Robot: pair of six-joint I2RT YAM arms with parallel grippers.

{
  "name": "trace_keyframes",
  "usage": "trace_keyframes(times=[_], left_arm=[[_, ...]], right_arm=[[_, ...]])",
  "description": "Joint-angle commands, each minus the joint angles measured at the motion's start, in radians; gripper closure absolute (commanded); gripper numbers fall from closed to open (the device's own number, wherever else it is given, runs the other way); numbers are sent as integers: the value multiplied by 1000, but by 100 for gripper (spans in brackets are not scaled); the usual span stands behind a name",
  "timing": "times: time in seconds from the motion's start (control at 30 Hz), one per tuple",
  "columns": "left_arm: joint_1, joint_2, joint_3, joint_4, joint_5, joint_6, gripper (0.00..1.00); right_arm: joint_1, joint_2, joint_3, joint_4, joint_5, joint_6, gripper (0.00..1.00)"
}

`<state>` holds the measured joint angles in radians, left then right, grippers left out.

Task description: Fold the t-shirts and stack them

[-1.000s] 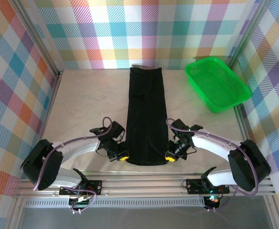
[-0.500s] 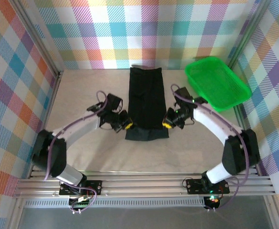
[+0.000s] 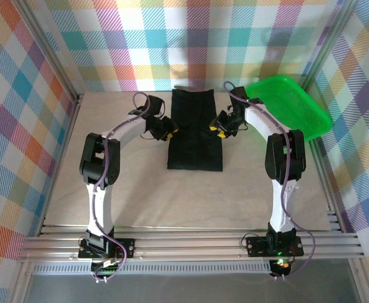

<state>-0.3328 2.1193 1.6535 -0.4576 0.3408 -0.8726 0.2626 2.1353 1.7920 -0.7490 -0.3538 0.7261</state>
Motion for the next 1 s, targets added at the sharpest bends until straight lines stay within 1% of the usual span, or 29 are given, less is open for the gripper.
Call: trace_keyframes(times=[0.0,0.03,0.07,0.13,0.2,0.3,0.4,0.53,0.6,0.67,0.7,0.77,0.93,0.97], left_arm=[[9,-23,44,-78,-51,44,46],[6,-44,25,-77,-64,44,41],[2,-80,-16,-76,-90,42,39],[-12,-166,-127,-52,-129,18,38],[-34,-261,-268,8,-135,-45,38],[-84,-351,-460,102,-98,-140,39],[-125,-379,-583,213,-69,-219,38],[-137,-342,-620,296,-49,-272,38],[-141,-307,-599,298,-48,-270,38],[-143,-276,-589,304,-47,-275,41],[-144,-265,-587,306,-50,-277,44],[-144,-254,-583,297,-66,-275,53],[-146,-242,-596,298,-82,-274,87],[-147,-244,-602,299,-86,-275,91]], right_arm=[[-6,15,76,-51,-47,-93,49],[-8,0,70,-55,-42,-107,47],[-11,-26,47,-56,-33,-118,45],[-16,-90,-31,-46,-11,-122,44],[-16,-168,-143,-19,1,-117,44],[-13,-279,-330,52,-8,-86,44],[-5,-361,-500,95,-22,-52,44],[0,-409,-675,188,-68,18,44],[1,-398,-723,236,-96,62,44],[4,-375,-748,278,-116,100,44],[7,-355,-747,285,-120,112,44],[16,-324,-735,290,-121,123,44],[42,-264,-683,314,-128,155,49],[44,-256,-673,316,-128,161,51]])
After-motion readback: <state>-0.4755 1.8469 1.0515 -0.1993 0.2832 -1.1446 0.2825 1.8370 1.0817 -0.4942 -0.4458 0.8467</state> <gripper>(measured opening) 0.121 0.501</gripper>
